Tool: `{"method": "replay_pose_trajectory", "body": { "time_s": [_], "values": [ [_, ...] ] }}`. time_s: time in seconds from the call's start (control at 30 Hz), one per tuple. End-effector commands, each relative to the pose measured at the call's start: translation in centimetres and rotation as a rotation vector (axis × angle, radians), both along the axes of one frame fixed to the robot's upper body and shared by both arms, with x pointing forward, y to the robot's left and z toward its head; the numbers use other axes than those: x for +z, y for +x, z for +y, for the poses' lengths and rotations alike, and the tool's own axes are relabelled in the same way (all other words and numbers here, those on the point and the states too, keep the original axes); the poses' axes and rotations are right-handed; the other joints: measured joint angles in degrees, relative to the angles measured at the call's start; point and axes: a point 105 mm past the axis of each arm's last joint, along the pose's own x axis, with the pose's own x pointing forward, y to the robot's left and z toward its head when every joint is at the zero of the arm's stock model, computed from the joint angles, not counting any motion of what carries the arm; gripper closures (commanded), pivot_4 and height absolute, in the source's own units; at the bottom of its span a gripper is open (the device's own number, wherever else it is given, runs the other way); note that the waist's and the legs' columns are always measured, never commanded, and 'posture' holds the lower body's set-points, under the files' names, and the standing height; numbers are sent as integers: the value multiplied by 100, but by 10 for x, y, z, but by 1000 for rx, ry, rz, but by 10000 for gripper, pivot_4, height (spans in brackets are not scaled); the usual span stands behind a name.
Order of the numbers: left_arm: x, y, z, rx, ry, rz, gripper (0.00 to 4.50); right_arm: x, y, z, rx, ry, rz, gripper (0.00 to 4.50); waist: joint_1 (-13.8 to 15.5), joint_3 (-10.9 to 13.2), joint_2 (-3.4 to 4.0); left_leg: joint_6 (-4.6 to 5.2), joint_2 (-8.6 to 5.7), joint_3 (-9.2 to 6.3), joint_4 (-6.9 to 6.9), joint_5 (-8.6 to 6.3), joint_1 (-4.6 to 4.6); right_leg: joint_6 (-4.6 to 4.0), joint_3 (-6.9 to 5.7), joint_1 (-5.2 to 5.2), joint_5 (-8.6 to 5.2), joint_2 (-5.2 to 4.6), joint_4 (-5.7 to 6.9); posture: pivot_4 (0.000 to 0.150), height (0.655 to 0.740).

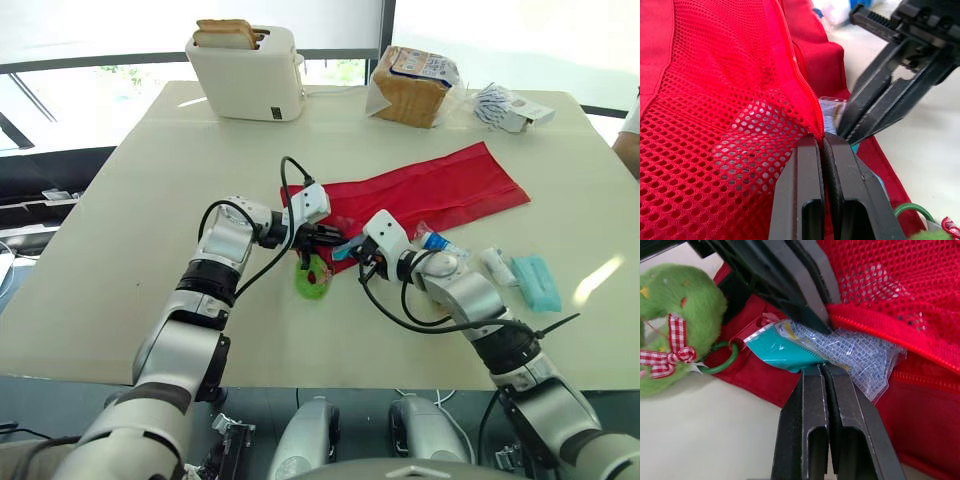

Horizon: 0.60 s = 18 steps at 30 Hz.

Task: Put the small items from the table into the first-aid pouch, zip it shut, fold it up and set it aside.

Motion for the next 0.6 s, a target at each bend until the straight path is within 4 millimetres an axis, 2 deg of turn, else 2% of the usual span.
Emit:
{"method": "replay_pose_trajectory", "body": {
  "time_s": [0.03, 0.4, 0.6],
  "values": [
    [6, -4, -5, -50, -10, -26, 45000, 3, 8, 3, -9, 0, -39, 44295, -4, 0, 0, 0, 0, -1, 0, 0, 1, 0, 0, 0, 0, 1, 1, 1500, 7400],
    [8, -6, -5, -65, 5, -37, 45000, 2, 26, 19, -10, 9, -134, 44295, -15, 0, 1, -2, 0, -1, -1, 1, 1, 0, 0, 0, 0, 0, 1, 1500, 7400],
    [9, -7, -7, -51, 4, -30, 45000, -2, 37, 28, -83, 90, -190, 44295, -21, 0, 1, -7, -1, -3, -3, 4, 1, 0, 1, -1, 0, 0, 1, 1500, 7400]
  ]
}}
